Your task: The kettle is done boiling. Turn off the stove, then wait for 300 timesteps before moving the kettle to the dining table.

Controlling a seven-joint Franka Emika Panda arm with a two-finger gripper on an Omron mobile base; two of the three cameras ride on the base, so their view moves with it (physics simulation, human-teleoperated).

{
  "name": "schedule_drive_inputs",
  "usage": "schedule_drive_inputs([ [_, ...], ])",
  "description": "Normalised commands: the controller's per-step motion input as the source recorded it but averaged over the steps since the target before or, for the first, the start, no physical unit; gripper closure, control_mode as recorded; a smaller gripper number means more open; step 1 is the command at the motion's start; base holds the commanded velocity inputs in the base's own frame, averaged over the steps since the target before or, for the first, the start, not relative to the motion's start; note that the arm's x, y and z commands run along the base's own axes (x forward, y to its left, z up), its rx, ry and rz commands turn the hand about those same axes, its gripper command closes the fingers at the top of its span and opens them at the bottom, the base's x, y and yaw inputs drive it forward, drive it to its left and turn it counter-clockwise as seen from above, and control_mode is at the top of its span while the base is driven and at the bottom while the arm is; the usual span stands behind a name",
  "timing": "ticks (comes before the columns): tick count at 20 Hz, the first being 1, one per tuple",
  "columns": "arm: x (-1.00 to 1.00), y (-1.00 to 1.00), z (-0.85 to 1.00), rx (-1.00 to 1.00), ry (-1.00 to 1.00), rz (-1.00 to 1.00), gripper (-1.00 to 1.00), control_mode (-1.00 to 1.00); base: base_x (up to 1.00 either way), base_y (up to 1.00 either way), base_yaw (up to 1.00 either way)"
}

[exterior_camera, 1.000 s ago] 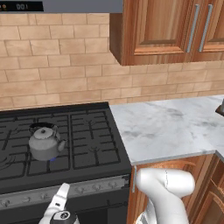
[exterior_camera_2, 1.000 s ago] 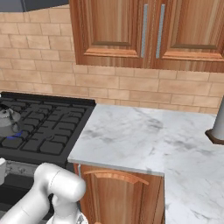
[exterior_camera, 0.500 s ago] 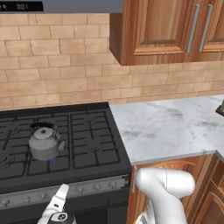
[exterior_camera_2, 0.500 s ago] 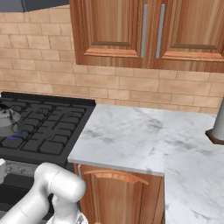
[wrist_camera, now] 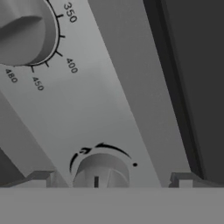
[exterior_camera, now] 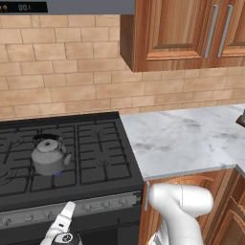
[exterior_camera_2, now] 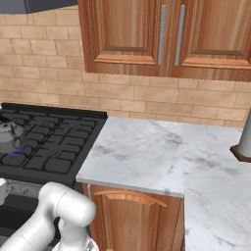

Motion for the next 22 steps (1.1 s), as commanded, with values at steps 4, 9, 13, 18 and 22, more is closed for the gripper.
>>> schedule_drive_inputs([
  [4, 0.19, 0.02, -0.2, 0.0, 0.0, 0.02, -1.0, -1.0, 0.0, 0.0, 0.0],
  [9, 0.17, 0.04, -0.19, 0.0, 0.0, 0.02, -1.0, -1.0, 0.0, 0.0, 0.0],
  [13, 0.16, 0.01, -0.17, 0.0, 0.0, 0.02, -1.0, -1.0, 0.0, 0.0, 0.0],
  [18, 0.21, 0.02, -0.17, 0.0, 0.0, 0.02, -1.0, -1.0, 0.0, 0.0, 0.0],
  [22, 0.2, 0.01, -0.19, 0.0, 0.0, 0.02, -1.0, -1.0, 0.0, 0.0, 0.0],
])
